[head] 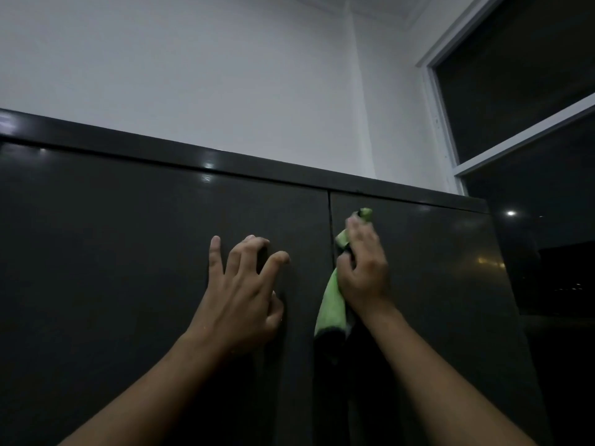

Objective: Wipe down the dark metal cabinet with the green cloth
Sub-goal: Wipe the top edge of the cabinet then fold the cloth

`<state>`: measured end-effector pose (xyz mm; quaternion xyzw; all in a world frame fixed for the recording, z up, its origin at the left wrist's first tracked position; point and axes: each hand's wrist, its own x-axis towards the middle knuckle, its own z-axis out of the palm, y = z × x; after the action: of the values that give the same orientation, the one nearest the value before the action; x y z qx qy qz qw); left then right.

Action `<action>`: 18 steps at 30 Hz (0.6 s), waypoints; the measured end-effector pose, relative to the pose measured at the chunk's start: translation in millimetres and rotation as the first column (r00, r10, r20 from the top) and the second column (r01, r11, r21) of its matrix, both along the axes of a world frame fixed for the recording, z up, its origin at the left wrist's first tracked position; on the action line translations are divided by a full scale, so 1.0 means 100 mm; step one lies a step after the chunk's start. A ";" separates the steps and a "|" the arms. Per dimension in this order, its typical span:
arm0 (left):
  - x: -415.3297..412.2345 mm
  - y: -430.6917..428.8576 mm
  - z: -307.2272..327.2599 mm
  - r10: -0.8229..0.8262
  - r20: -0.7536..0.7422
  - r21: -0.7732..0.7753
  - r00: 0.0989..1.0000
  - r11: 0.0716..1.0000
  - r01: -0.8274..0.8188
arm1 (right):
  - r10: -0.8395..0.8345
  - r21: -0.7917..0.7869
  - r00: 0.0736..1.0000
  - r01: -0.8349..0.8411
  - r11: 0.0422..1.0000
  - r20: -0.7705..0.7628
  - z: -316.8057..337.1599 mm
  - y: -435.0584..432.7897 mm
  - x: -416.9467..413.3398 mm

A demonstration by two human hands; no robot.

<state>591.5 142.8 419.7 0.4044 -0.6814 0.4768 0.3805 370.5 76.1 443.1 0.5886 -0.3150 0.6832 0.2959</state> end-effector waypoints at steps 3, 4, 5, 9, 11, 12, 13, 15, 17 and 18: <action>-0.22 -0.03 0.07 -0.025 0.006 0.006 1.000 1.000 0.025 | -0.051 -0.117 0.922 0.006 0.993 -0.385 -0.19 -0.01 -0.21; -0.31 -0.05 0.09 -0.033 0.010 0.005 0.999 0.999 0.033 | -0.078 -0.141 0.878 0.012 0.990 -0.472 -0.19 -0.01 -0.32; -0.41 -0.07 0.11 -0.042 0.015 0.004 0.999 0.999 0.041 | -0.108 -0.160 0.840 0.026 0.987 -0.532 -0.17 -0.03 -0.43; -0.82 -0.20 0.23 -0.052 0.061 -0.004 0.997 0.999 0.052 | -0.131 -0.131 0.840 0.072 0.989 -0.526 0.06 -0.16 -0.81; -0.98 -0.28 0.28 -0.040 0.064 -0.022 0.997 0.999 0.042 | -0.099 -0.074 0.927 0.078 0.994 -0.363 0.23 -0.23 -0.97; -1.06 -0.32 0.31 -0.040 0.051 -0.032 0.998 0.999 0.041 | -0.065 -0.035 0.968 0.058 0.998 -0.242 0.33 -0.26 -1.04; -1.14 -0.35 0.34 -0.036 0.034 -0.042 0.999 0.998 0.038 | -0.028 0.003 0.993 0.028 1.000 -0.114 0.45 -0.27 -1.08; -1.27 -0.42 0.40 -0.013 0.000 -0.065 1.000 0.998 0.013 | -0.002 0.027 0.999 0.001 1.000 0.036 0.69 -0.27 -1.09; -1.36 -0.47 0.47 -0.013 -0.064 -0.112 0.998 0.994 0.006 | -0.010 -0.021 0.999 0.009 1.000 -0.048 0.86 -0.26 -0.95; -1.38 -0.48 0.50 -0.040 -0.110 -0.139 0.993 0.990 0.025 | -0.018 -0.063 0.989 0.009 0.998 -0.149 0.92 -0.25 -0.87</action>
<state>453.4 94.5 470.1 0.3922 -0.6309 0.4929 0.4529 283.7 51.2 534.6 0.6264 -0.2749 0.6446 0.3414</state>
